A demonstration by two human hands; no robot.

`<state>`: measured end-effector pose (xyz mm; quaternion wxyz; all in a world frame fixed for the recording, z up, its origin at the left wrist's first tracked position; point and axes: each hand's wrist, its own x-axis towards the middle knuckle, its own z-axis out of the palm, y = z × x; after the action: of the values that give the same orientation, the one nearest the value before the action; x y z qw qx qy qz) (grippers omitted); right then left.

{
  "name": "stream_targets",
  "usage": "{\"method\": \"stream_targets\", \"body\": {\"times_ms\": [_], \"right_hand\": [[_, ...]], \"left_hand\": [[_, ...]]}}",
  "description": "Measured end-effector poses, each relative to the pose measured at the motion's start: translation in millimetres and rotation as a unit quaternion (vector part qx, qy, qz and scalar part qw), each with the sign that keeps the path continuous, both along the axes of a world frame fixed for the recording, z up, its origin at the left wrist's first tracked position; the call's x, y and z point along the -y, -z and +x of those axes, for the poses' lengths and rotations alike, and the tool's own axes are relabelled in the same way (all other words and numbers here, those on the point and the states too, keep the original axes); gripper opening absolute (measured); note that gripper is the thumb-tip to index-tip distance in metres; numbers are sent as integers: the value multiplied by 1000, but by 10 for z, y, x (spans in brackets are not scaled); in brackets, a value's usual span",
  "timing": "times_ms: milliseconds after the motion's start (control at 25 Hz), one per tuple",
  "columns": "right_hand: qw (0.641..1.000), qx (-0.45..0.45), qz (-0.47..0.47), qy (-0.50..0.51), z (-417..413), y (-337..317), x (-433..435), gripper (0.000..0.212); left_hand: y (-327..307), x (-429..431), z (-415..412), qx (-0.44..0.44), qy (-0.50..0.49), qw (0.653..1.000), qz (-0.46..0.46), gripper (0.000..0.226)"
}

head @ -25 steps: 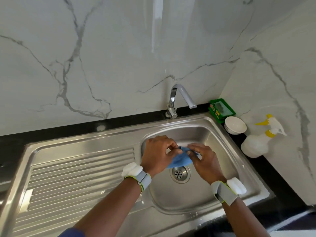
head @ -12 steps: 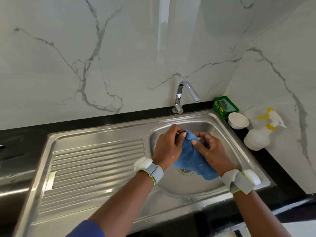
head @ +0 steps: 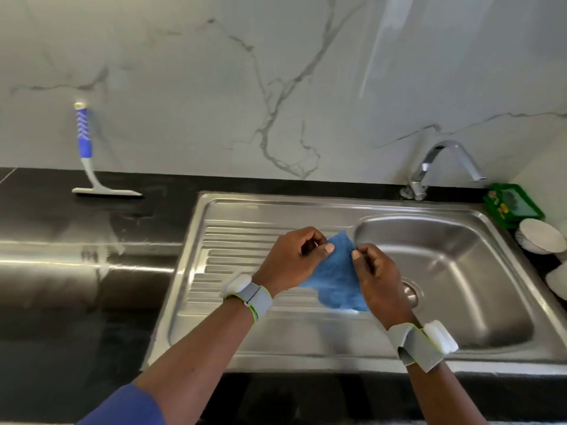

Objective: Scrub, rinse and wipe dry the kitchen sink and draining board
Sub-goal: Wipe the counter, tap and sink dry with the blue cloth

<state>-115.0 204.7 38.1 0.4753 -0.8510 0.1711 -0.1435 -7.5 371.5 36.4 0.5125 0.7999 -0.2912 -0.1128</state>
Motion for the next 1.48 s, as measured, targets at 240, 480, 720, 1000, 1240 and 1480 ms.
{"method": "stream_targets", "body": {"times_ms": [240, 480, 720, 1000, 1240, 1480], "right_hand": [[989, -60, -40, -130, 182, -13, -1848, 10], [943, -180, -103, -259, 367, 247, -3422, 14], [893, -81, -326, -299, 287, 846, -4246, 57], [782, -76, -407, -466, 521, 1159, -4099, 66], [747, -5, -376, -548, 1395, 1290, -4346, 71], [837, -28, -385, -388, 2542, 1420, -4177, 68]], "left_hand": [[-87, -2099, 265, -230, 120, 958, 119, 32], [145, -3828, 215, -376, 136, 879, 258, 30], [555, -4385, 420, -116, -261, 943, 172, 15], [647, -4223, 829, -90, -297, 949, 60, 13], [588, -3975, 1724, 14, -404, 913, 55, 59], [385, -3730, 3097, 23, -493, 869, 29, 97]]}}
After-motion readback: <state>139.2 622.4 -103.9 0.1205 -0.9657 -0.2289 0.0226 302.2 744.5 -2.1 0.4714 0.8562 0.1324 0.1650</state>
